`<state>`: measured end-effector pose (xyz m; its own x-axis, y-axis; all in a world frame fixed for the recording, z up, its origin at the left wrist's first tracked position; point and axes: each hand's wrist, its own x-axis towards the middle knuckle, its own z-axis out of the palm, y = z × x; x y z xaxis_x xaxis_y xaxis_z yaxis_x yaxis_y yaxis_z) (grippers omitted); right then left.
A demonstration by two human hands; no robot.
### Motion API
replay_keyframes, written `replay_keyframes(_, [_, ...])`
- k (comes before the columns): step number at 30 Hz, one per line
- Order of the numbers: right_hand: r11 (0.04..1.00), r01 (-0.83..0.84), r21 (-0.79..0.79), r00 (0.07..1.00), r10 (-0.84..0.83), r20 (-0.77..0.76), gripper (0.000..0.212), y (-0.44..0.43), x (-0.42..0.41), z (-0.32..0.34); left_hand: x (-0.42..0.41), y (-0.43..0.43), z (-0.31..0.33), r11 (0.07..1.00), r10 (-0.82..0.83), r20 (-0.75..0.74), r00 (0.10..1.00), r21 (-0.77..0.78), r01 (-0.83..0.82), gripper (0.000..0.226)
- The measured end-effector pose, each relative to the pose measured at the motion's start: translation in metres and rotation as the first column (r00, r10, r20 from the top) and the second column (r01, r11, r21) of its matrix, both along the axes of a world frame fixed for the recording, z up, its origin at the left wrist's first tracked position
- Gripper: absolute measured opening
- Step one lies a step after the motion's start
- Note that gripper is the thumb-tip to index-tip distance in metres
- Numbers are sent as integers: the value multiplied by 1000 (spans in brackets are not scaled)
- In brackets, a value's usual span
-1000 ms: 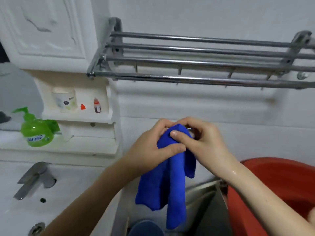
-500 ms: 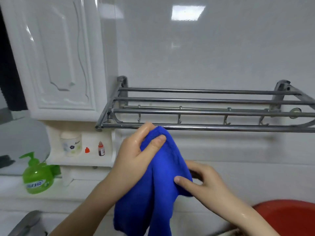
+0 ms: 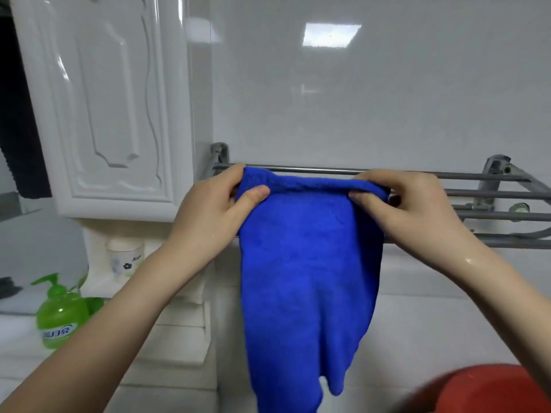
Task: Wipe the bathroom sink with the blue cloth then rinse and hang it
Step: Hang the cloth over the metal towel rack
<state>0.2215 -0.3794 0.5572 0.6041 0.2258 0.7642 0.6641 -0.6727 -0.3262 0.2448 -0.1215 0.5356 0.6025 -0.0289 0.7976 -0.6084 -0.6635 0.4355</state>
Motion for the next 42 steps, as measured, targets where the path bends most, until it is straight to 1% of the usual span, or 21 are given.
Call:
replay_keyframes(2, [976, 159, -148, 987, -158, 19, 18, 2, 10, 0, 7, -3, -1, 995, 60, -53, 997, 81, -56, 34])
replay_keyframes(4, [951, 199, -237, 976, -215, -43, 21, 2, 16, -8, 11, -5, -4, 986, 123, -80, 989, 126, -112, 34])
replay_keyframes(6, [955, 184, -234, 970, -215, -112, 23, -1, 20, -12, 13, -5, -3, 981, 172, -133, 976, 116, -157, 34])
replay_keyframes(8, [955, 205, -214, 965, -233, -118, 23, -3, 22, -11, 12, -6, 1, 973, 225, -150, 963, 78, -215, 37])
replay_keyframes(10, [948, 244, -203, 969, -247, 15, 13, -3, 20, -10, 9, -8, 2, 970, 225, -39, 974, 106, -220, 46])
replay_keyframes(12, [952, 189, -243, 968, -139, 207, 20, 0, 15, -11, 4, -12, 2, 968, 53, 80, 995, 243, -71, 28])
replay_keyframes(13, [944, 126, -305, 964, -44, 262, 21, 1, 14, -14, 1, -12, 0, 946, -18, 95, 995, 323, -14, 13])
replay_keyframes(14, [927, 57, -372, 960, 52, 275, 22, 0, 13, -18, 0, -10, -2, 926, -58, 111, 992, 378, 12, 7])
replay_keyframes(16, [910, -66, -408, 970, 155, 188, 28, -5, 12, -27, -1, -2, -10, 912, -89, 108, 990, 410, 37, 25])
replay_keyframes(18, [939, -149, -309, 982, 176, 63, 29, -11, 11, -32, -4, 6, -19, 902, -109, 64, 992, 426, 72, 29])
replay_keyframes(20, [942, -118, -313, 988, 143, 61, 28, -12, 9, -37, -7, 9, -27, 900, -93, 37, 995, 430, 68, 32])
replay_keyframes(22, [946, -63, -317, 991, 98, 95, 28, -10, 12, -40, -6, 10, -24, 922, -116, -5, 993, 373, 109, 26])
replay_keyframes(25, [986, -130, -102, 992, 130, -9, 8, -3, 16, -30, -2, 5, -5, 945, -86, -69, 994, 312, 103, 25])
replay_keyframes(28, [993, -116, 14, 991, 116, -73, 10, 2, 23, -16, 9, 2, 15, 953, -42, -147, 988, 290, 84, 17])
replay_keyframes(30, [994, -70, -86, 985, 56, -163, 9, 2, 27, -9, 12, 0, 20, 933, 10, -204, 979, 354, 65, 10])
replay_keyframes(32, [975, -59, -212, 978, 14, -208, 16, 0, 27, -7, 9, 0, 19, 917, 50, -158, 986, 400, 18, 6])
replay_keyframes(33, [972, -67, -224, 982, 24, -190, 17, -2, 25, -7, 6, -1, 18, 916, 41, -91, 995, 400, -1, 7])
replay_keyframes(35, [974, -73, -217, 996, 60, -67, 14, -4, 19, -8, -2, -2, 13, 920, -29, -22, 999, 391, 35, 5])
replay_keyframes(38, [957, -103, -270, 992, 118, 40, 21, -5, 7, -22, -11, 2, -4, 933, -94, -73, 993, 343, 114, 19])
replay_keyframes(40, [944, -29, -328, 996, 56, 74, 39, -5, 2, -37, -16, 6, -18, 931, -90, -45, 995, 351, 100, 35])
replay_keyframes(42, [941, 54, -333, 986, 3, 167, 40, -5, 2, -50, -17, 7, -28, 909, -55, 58, 997, 416, 26, 40])
